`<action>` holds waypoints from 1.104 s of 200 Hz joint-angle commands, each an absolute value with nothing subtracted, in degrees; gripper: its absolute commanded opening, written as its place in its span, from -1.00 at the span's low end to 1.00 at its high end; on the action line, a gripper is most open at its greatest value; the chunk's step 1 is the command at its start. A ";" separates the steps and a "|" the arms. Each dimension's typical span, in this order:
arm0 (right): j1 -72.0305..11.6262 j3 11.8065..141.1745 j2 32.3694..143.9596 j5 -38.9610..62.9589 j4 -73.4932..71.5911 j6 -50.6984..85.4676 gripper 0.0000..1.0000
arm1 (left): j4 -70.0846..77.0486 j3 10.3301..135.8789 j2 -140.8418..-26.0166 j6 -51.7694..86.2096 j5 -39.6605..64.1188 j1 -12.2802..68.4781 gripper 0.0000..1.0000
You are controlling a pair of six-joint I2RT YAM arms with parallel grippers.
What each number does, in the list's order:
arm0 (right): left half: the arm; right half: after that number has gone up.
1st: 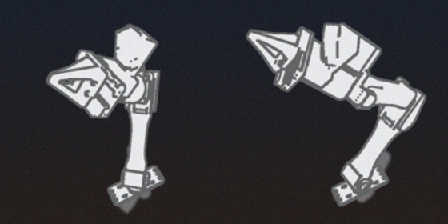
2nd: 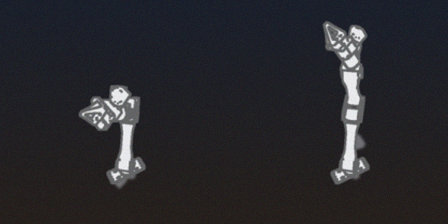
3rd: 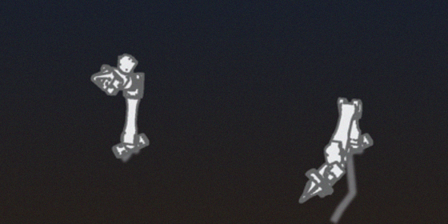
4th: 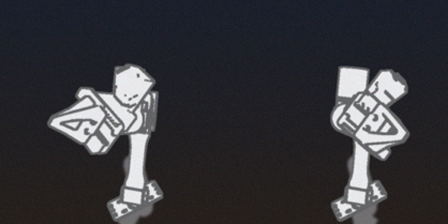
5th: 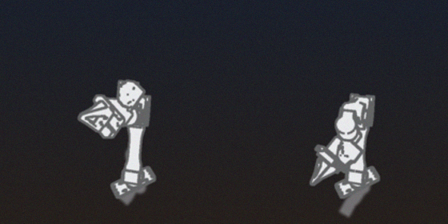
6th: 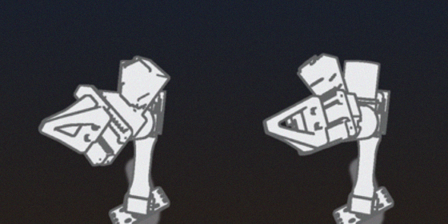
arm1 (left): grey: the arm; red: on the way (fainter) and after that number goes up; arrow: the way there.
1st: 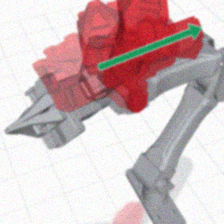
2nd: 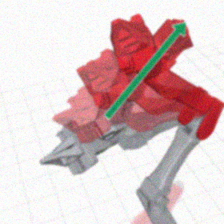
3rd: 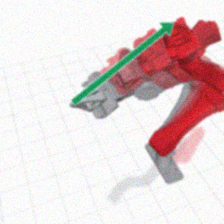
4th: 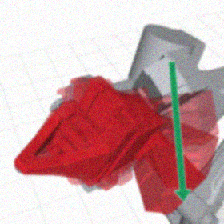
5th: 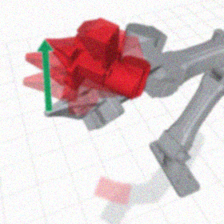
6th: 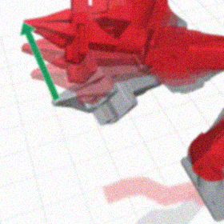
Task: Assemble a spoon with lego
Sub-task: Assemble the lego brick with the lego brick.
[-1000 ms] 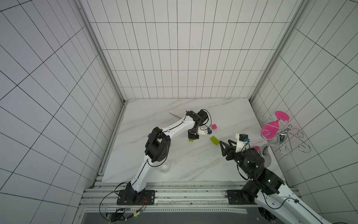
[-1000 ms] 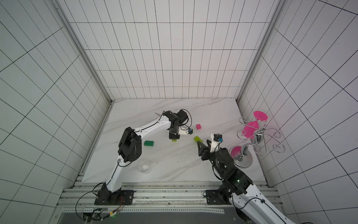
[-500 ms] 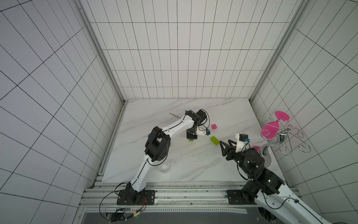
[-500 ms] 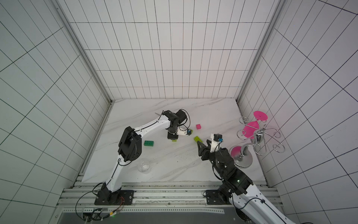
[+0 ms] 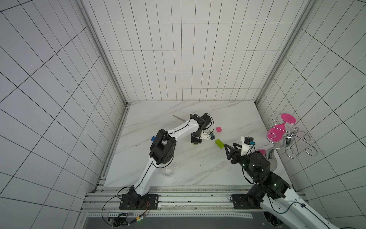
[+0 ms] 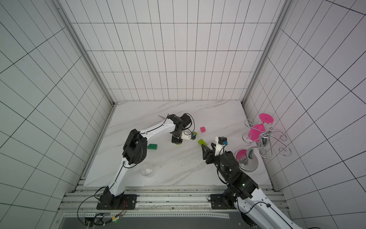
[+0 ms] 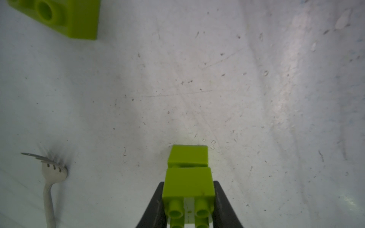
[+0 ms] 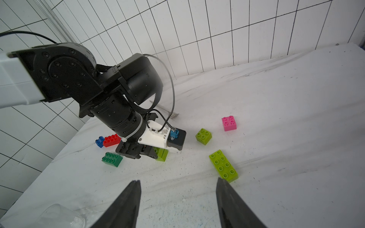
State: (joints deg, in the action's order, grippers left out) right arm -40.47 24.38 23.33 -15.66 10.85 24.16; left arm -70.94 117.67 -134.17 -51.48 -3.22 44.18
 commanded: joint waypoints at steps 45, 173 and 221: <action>-40.20 23.44 23.55 -15.73 9.76 23.99 0.28 | -72.08 114.47 -139.58 -53.04 -3.14 43.42 -0.67; -40.21 23.38 24.16 -16.25 9.45 23.82 0.28 | -74.76 115.89 -147.30 -49.02 -1.29 44.47 -0.67; -40.18 23.63 24.12 -16.35 9.75 23.79 0.28 | -74.55 115.60 -144.66 -46.10 0.00 45.17 -0.67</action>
